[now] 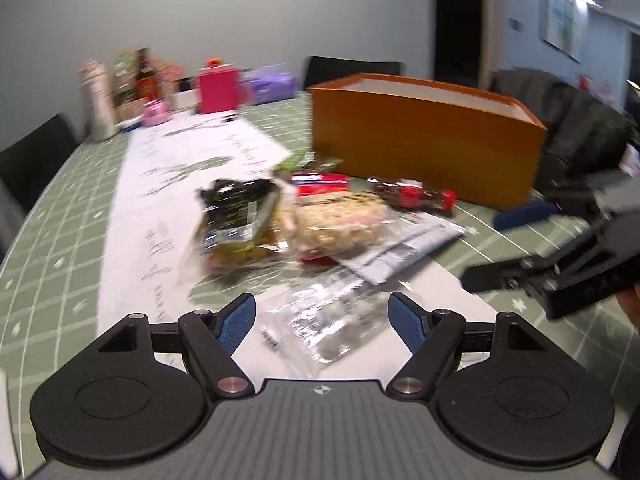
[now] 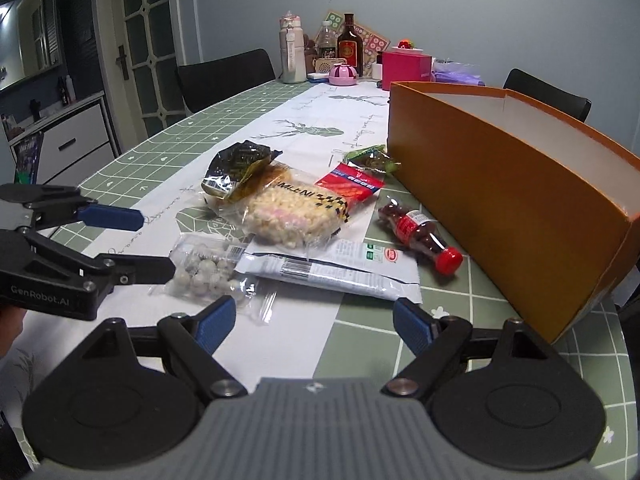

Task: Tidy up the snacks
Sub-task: 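Move both open tools back toward the remaining snacks on the table, then grasp the clear packet of white candy balls with the left tool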

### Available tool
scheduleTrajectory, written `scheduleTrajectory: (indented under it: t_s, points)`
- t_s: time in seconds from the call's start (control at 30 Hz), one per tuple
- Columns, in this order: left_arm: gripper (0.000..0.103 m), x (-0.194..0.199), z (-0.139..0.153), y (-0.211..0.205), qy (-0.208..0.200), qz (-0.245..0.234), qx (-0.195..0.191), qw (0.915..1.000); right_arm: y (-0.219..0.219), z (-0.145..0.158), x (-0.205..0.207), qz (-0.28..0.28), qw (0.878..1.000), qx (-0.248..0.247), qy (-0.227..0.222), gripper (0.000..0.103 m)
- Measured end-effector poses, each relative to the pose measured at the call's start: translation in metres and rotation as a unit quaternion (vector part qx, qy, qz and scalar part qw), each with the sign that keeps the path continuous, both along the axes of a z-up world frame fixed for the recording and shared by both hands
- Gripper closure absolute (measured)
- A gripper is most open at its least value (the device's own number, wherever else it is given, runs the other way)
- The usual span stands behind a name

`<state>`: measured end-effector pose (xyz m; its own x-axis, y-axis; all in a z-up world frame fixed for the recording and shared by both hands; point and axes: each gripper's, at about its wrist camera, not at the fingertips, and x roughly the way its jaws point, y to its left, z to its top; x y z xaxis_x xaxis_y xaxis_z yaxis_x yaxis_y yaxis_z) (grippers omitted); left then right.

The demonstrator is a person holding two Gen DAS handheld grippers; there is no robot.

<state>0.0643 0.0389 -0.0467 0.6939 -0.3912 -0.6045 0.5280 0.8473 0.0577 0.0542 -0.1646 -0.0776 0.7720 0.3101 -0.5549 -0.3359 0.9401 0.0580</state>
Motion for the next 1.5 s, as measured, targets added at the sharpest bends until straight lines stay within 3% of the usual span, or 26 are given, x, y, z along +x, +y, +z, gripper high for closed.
scheduleTrajectory:
  t_s: [0.13,0.23,0.43,0.57,0.63,0.73,0.9,1.07,1.23,1.33,1.5]
  points:
    - [0.014,0.01,-0.008,-0.012,-0.007,-0.085,0.056,0.9948,-0.004,0.006,0.0,-0.005,1.0,0.002,-0.003,0.019]
    - [0.014,0.023,-0.009,-0.017,-0.018,-0.123,0.085,0.9886,-0.007,0.006,0.0,-0.008,1.0,0.003,0.0,0.019]
    - [0.012,0.057,-0.021,-0.017,0.046,-0.183,0.085,0.9785,-0.014,0.004,-0.003,-0.019,1.0,0.003,0.006,0.019]
    - [0.01,0.063,-0.027,-0.018,0.069,-0.188,0.077,0.9767,-0.018,0.003,-0.003,-0.026,1.0,0.001,0.009,0.019]
    - [0.011,0.062,-0.028,-0.017,0.076,-0.18,0.073,0.9781,-0.019,0.003,-0.002,-0.03,0.999,0.0,0.011,0.019]
    - [0.023,0.056,-0.026,-0.017,0.076,-0.162,0.07,0.9813,-0.018,0.002,0.002,-0.033,0.999,0.0,0.013,0.019]
    - [0.026,0.03,-0.026,-0.009,0.057,-0.129,0.066,0.9878,-0.011,0.003,0.006,-0.027,1.0,0.0,0.013,0.019]
    - [0.026,0.01,-0.025,0.016,0.067,-0.024,0.035,0.9969,-0.002,0.003,0.011,-0.019,1.0,-0.002,0.015,0.019]
    - [0.026,-0.003,-0.023,0.038,0.072,0.058,0.015,0.9956,0.012,0.008,0.023,-0.006,1.0,-0.002,0.02,0.019]
    - [0.025,-0.01,-0.022,0.049,0.072,0.082,0.009,0.994,0.024,0.013,0.034,-0.002,1.0,0.007,0.028,0.019]
    - [0.024,-0.02,-0.024,0.057,0.072,0.097,0.002,0.9927,0.047,0.015,0.056,-0.042,0.998,0.008,0.037,0.017]
